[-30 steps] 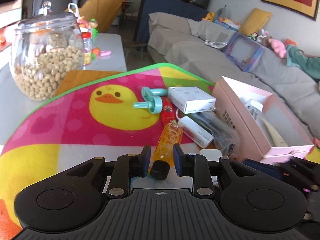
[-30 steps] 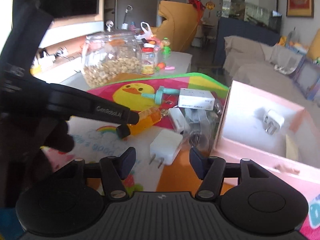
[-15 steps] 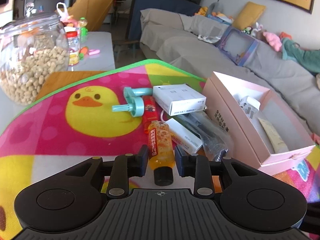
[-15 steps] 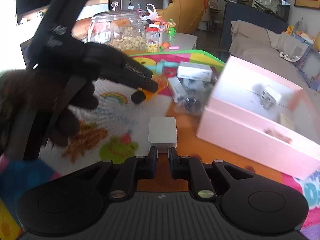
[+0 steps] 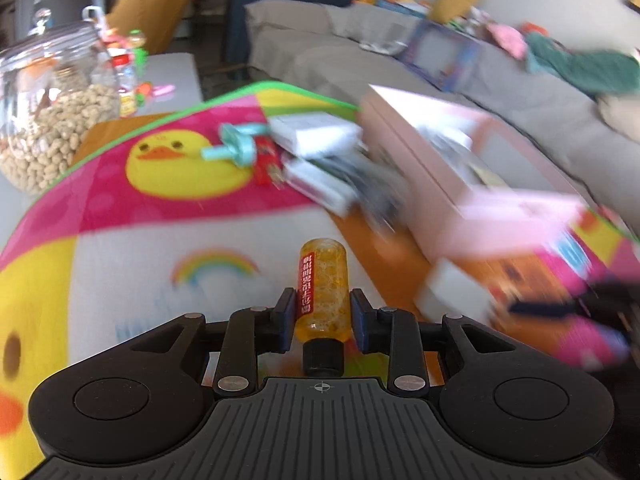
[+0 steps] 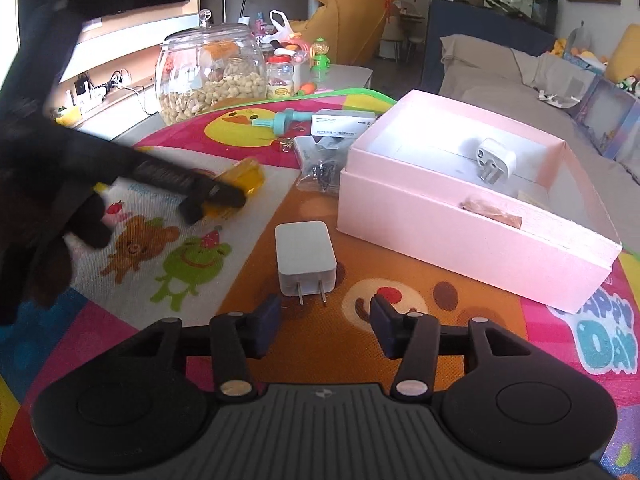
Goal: Organize rigid objects
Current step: 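Grasp the white USB charger cube with the right tool while the left tool holds the orange bottle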
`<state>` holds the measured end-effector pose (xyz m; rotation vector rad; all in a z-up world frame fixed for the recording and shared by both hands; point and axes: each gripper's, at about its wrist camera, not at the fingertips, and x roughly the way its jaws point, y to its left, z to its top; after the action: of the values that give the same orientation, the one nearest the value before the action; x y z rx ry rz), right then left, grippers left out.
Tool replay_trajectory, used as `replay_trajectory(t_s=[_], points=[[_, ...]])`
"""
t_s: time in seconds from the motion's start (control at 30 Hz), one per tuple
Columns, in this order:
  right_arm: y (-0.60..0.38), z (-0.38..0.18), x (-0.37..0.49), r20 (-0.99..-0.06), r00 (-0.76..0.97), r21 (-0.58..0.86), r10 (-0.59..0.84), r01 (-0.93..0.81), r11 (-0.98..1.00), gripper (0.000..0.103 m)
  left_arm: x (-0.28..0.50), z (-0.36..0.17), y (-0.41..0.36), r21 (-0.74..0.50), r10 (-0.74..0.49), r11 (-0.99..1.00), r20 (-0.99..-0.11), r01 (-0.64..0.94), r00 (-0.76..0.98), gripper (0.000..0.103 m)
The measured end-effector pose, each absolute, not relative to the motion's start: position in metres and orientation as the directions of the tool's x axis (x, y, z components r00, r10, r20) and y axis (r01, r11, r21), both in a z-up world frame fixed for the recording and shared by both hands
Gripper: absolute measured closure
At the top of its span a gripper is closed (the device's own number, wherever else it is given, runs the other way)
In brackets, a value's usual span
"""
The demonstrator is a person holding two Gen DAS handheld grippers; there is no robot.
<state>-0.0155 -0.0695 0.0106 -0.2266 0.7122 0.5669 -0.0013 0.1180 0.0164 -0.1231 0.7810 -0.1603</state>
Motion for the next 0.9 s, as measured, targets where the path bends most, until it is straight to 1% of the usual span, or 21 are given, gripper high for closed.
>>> replay_trajectory(t_s=[0.13,0.3,0.33,0.37,0.5,0.63,0.7,0.77,0.83,0.9], points=[[-0.064,0.01,-0.01,-0.666,0.605,0.015,0.436,-0.574,0.819,0.054,-0.03,0.015,0.104,-0.135,-0.199,0.98,-0.697,0.147,0.689,0.07],[-0.058,0.009,-0.003,-0.647,0.611,0.024,0.455,-0.58,0.814,0.055,-0.038,0.012,0.099,-0.126,-0.178,0.984,-0.68,0.126,0.711,0.071],[-0.058,0.01,-0.003,-0.647,0.609,0.022,0.459,-0.587,0.809,0.064,-0.038,0.012,0.098,-0.123,-0.176,0.984,-0.682,0.127,0.71,0.071],[-0.058,0.011,-0.004,-0.648,0.603,0.018,0.464,-0.597,0.802,0.07,-0.038,0.012,0.098,-0.123,-0.176,0.984,-0.683,0.126,0.709,0.071],[-0.067,0.014,-0.011,-0.656,0.58,0.026,0.482,-0.621,0.783,0.07,-0.037,0.012,0.101,-0.144,-0.178,0.984,-0.679,0.109,0.713,0.071],[-0.085,0.013,-0.025,-0.673,0.563,-0.009,0.48,-0.655,0.755,0.07,-0.042,0.01,0.098,-0.123,-0.163,0.986,-0.664,0.109,0.73,0.071],[-0.1,0.013,-0.031,-0.673,0.584,-0.05,0.453,-0.647,0.76,0.068,-0.043,0.01,0.096,-0.11,-0.152,0.988,-0.658,0.106,0.737,0.071],[-0.113,0.012,-0.031,-0.655,0.657,-0.128,0.375,-0.584,0.801,0.054,-0.044,0.01,0.095,-0.103,-0.142,0.99,-0.655,0.099,0.742,0.071],[-0.127,0.01,-0.026,-0.615,0.748,-0.223,0.248,-0.467,0.856,0.051,-0.044,0.01,0.094,-0.104,-0.135,0.991,-0.653,0.089,0.745,0.071],[-0.141,0.008,-0.017,-0.602,0.78,-0.237,0.169,-0.376,0.896,0.05,-0.045,0.01,0.094,-0.111,-0.133,0.991,-0.652,0.079,0.746,0.071]])
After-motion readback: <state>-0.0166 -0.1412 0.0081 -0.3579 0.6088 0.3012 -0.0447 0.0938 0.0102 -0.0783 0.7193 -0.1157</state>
